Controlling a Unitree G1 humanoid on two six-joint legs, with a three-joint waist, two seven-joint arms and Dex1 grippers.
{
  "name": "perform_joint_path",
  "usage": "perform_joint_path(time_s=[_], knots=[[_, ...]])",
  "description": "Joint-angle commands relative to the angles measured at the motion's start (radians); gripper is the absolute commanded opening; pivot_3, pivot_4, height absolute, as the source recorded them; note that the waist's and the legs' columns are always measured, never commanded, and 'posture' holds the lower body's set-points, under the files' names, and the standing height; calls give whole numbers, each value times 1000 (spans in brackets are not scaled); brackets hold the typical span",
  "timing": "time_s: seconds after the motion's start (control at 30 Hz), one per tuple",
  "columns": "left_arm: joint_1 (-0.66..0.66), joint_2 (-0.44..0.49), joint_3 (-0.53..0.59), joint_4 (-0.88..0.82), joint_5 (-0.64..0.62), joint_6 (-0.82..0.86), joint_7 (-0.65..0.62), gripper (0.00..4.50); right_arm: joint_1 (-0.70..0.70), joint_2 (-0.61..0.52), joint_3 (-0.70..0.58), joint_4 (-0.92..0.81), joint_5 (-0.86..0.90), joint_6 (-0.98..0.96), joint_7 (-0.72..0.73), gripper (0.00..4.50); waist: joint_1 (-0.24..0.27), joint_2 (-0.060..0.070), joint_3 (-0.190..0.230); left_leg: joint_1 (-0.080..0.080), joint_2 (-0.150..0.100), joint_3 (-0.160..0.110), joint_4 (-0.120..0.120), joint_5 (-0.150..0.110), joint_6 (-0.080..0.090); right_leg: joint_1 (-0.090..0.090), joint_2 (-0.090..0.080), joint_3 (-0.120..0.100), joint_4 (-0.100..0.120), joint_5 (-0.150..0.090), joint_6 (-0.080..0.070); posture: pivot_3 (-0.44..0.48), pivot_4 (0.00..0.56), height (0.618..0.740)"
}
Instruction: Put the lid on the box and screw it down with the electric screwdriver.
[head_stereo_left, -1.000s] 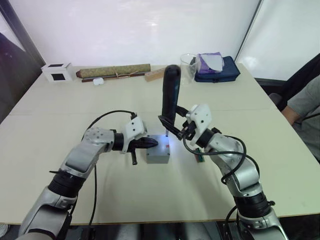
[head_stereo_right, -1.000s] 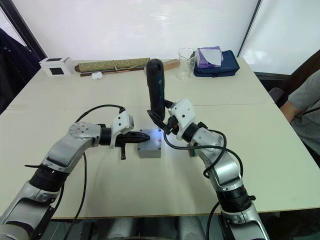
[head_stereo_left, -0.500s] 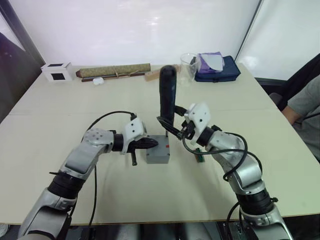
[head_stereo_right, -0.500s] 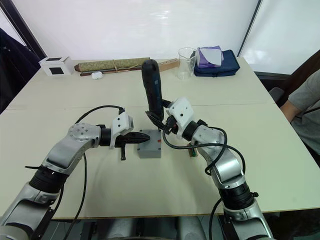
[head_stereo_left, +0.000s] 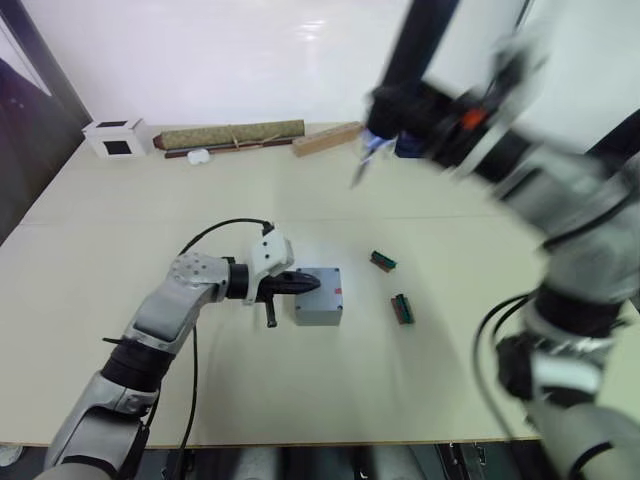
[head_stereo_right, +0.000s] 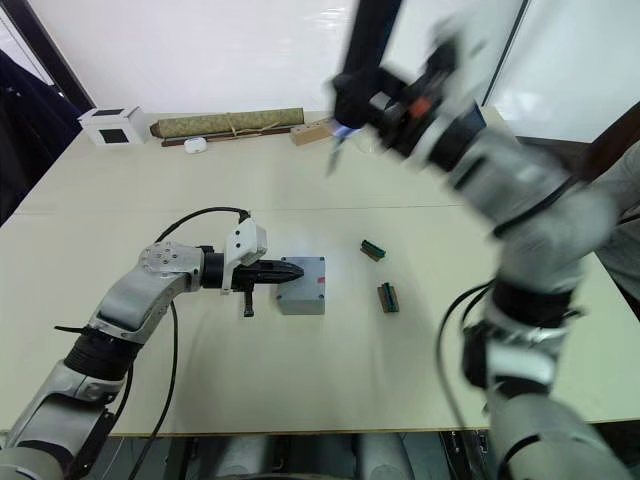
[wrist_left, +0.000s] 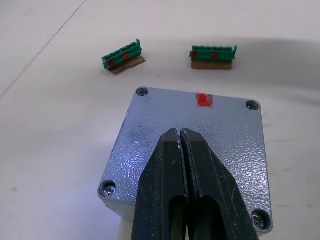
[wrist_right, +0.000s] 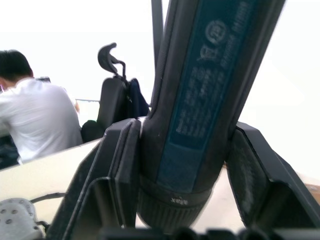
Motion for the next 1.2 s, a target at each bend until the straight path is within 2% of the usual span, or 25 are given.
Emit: perform_joint_path(time_s=[0.03,0.13,0.2,0.27,0.33,0.4,0.53,0.67,0.83,0.9,1.03,1.13,1.2], knots=[[-20,27,37,-59,-49,36,-35,0,68,-171,62,91,-44,131,56,2157,4,-1,0,-1,1,0,-2,0,0,1,1,-2,-6,1,-2,0,150,740],[-49,47,105,-145,-199,148,-87,0,159,-293,139,179,-54,246,125,2157,-18,0,1,-3,0,5,-9,-1,1,-4,0,3,-9,1,-1,0,150,740],[-62,56,128,-175,-250,193,-97,0,189,-325,164,201,-58,263,159,2157,-23,3,2,-12,0,6,-9,-1,2,-14,1,4,-7,5,5,0,150,740],[-67,64,135,-191,-270,216,-96,0,201,-339,181,205,-70,256,177,2157,-26,14,9,-21,0,7,-9,-1,2,-25,2,5,-4,6,7,0,150,740],[-77,85,139,-213,-291,233,-112,0,243,-366,235,222,-77,262,223,2157,-24,20,12,-21,0,8,-10,-1,3,-28,3,6,-4,6,7,0,150,740],[-78,101,122,-229,-286,226,-121,0,280,-381,325,254,-108,241,266,2157,-19,19,12,-22,1,6,-11,-1,3,-29,6,5,-3,5,7,0,150,740],[-53,78,80,-229,-235,170,-83,0,204,-319,445,466,-211,168,299,2157,-20,17,13,-18,2,5,-5,-1,3,-21,7,5,-5,6,8,0,150,740],[-45,96,82,-232,-228,176,-80,0,178,-321,529,486,-246,138,392,2157,-20,16,16,-20,1,7,3,-1,3,-20,7,7,-5,8,10,0,150,740],[-36,128,97,-239,-230,182,-78,0,182,-308,565,524,-303,94,436,2157,-18,15,16,-20,2,6,4,-1,2,-19,7,7,-5,9,12,0,150,740],[-28,139,100,-246,-231,186,-71,0,185,-306,562,540,-322,76,447,3139,-18,15,16,-20,2,6,4,-1,2,-19,7,7,-5,9,12,0,150,740],[-20,150,112,-255,-249,205,-65,0,188,-318,570,536,-359,31,476,4372,-18,15,16,-20,2,6,4,0,2,-19,7,7,-5,10,12,0,150,740],[-23,154,127,-247,-256,218,-54,0,182,-322,564,530,-392,-2,482,4464,-18,15,16,-19,2,6,4,0,2,-19,7,7,-4,10,12,0,150,740],[-30,158,159,-221,-269,238,-37,0,191,-335,547,489,-427,-91,481,4464,-18,15,16,-19,2,6,4,0,2,-19,7,7,-4,10,12,0,150,740]])
